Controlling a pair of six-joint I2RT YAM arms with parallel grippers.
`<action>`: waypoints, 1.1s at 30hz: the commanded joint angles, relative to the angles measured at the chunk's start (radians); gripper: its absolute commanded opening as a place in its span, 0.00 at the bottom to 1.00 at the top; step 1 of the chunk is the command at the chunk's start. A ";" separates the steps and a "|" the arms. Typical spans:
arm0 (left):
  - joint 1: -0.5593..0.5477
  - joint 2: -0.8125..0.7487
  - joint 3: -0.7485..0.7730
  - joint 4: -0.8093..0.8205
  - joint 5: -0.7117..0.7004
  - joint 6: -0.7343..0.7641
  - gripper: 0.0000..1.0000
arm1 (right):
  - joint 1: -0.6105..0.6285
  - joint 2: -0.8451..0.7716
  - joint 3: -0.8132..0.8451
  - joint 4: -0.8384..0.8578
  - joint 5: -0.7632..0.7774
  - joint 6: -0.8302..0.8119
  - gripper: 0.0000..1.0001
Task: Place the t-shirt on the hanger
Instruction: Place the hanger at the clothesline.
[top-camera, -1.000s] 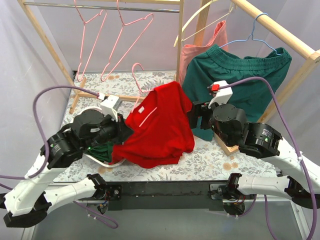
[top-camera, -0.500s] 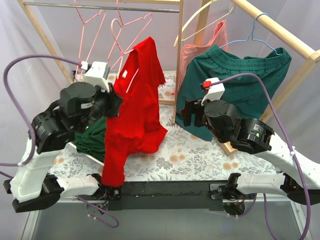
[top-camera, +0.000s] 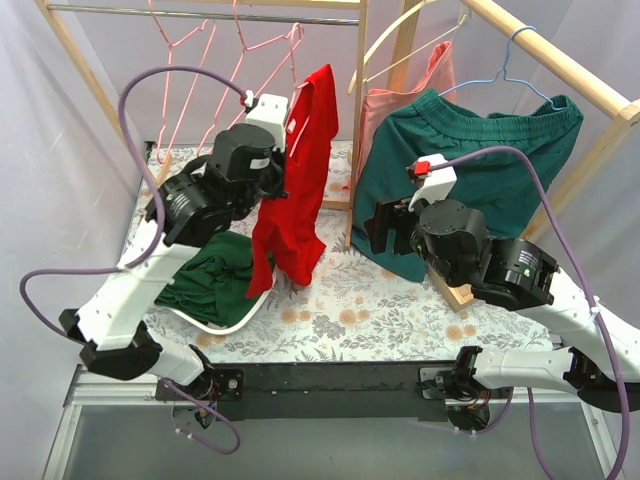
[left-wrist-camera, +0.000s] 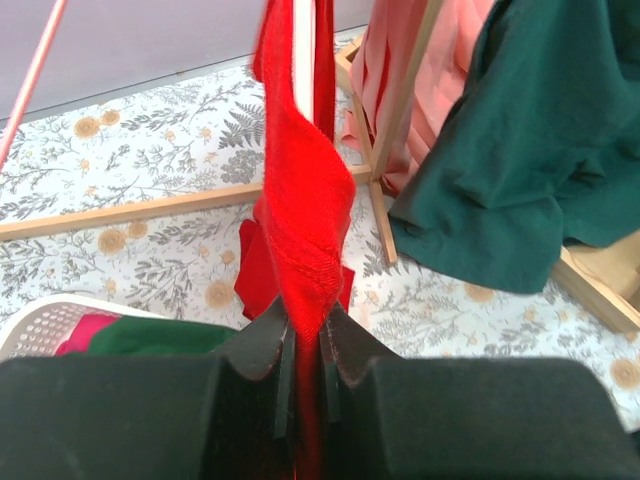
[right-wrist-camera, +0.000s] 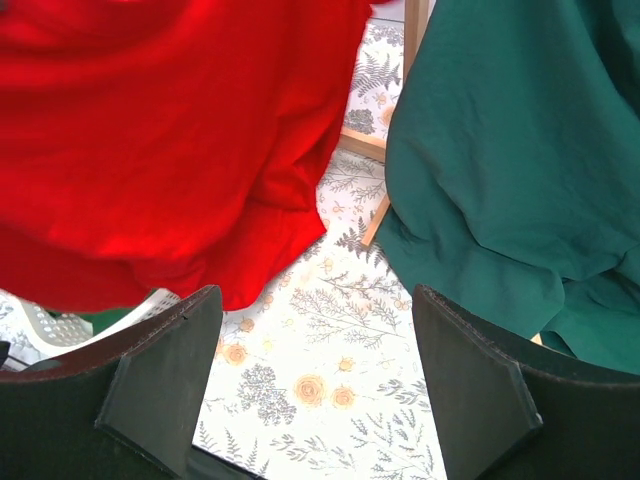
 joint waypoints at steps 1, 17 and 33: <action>0.034 0.015 0.026 0.170 -0.006 0.033 0.00 | 0.004 -0.032 0.023 0.021 -0.013 0.001 0.84; 0.055 0.170 0.210 0.274 0.006 0.096 0.00 | 0.004 -0.066 -0.039 0.020 -0.099 0.007 0.84; 0.176 0.236 0.214 0.272 0.163 0.063 0.00 | 0.004 -0.095 -0.068 0.032 -0.112 0.017 0.84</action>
